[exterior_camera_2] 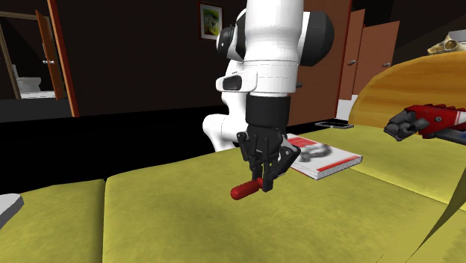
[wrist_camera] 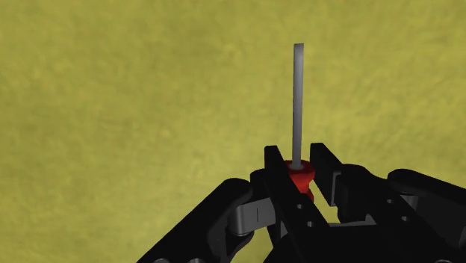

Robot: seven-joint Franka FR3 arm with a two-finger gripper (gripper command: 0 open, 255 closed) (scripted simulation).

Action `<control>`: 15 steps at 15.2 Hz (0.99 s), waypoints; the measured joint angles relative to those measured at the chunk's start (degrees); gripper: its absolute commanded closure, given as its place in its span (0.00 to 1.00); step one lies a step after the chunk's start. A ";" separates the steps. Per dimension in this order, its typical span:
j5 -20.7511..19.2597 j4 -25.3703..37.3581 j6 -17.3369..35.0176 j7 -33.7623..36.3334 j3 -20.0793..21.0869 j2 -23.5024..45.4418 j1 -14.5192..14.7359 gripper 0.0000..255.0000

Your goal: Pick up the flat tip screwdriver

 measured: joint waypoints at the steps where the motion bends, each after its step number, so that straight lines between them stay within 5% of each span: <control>1: 0.00 0.00 0.00 0.00 0.00 0.00 0.00 1.00; 15: -0.29 6.30 -6.75 -0.12 -1.04 -0.48 -0.28 1.00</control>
